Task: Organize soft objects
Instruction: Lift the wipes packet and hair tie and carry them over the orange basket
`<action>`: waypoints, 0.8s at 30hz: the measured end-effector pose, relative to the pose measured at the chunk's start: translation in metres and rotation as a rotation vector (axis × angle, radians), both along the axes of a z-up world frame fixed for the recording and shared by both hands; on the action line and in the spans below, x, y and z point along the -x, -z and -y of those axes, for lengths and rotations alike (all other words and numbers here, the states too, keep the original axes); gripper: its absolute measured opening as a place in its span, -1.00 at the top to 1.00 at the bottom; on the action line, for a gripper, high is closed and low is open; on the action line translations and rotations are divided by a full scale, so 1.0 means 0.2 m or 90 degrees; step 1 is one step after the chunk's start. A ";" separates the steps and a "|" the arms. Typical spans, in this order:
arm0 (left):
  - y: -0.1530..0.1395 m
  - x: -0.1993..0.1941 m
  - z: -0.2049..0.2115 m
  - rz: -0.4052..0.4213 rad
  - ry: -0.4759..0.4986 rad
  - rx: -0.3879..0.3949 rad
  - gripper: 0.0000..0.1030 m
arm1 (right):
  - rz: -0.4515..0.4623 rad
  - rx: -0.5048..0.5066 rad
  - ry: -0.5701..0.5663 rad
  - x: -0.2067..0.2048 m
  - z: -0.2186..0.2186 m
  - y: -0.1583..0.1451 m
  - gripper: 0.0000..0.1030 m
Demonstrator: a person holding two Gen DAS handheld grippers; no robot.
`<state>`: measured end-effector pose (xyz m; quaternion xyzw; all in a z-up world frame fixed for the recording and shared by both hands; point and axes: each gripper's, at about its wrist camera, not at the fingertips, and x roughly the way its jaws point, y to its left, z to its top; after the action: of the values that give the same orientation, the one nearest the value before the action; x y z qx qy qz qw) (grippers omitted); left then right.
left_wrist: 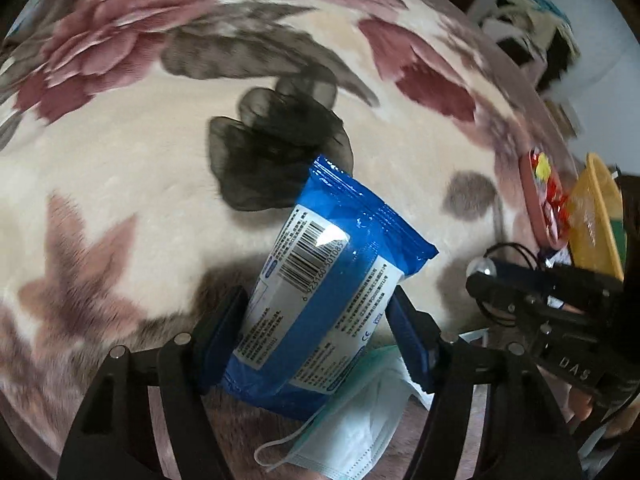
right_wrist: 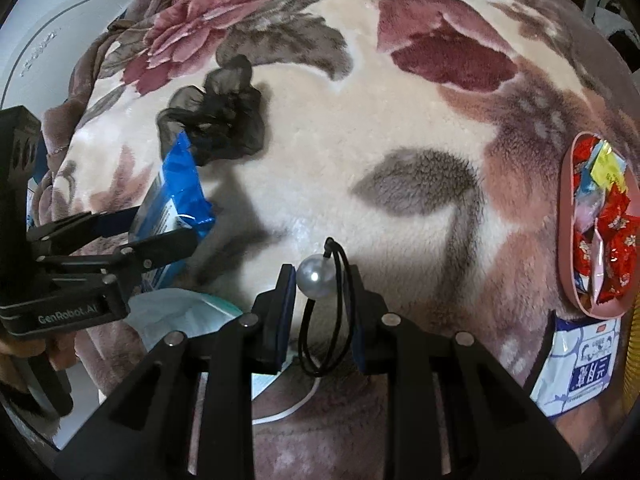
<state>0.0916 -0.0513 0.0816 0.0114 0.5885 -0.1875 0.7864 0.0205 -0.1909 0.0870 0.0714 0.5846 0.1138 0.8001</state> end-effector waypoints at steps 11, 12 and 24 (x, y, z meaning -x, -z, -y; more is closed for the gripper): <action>-0.31 0.19 -0.22 0.084 -0.109 -0.007 -0.39 | 0.063 0.001 0.000 0.11 -0.01 -0.24 0.52; -0.33 0.21 -0.22 0.090 -0.109 -0.005 -0.39 | 0.066 -0.001 0.002 0.12 -0.01 -0.26 0.52; -0.42 0.39 -0.10 0.073 -0.104 0.000 -0.39 | 0.088 -0.004 0.018 0.30 0.05 -0.37 0.52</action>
<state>0.0130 -0.0318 0.1664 -0.0260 0.5412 -0.1221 0.8316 -0.0404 -0.2017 0.1620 0.0744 0.5264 0.1089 0.8400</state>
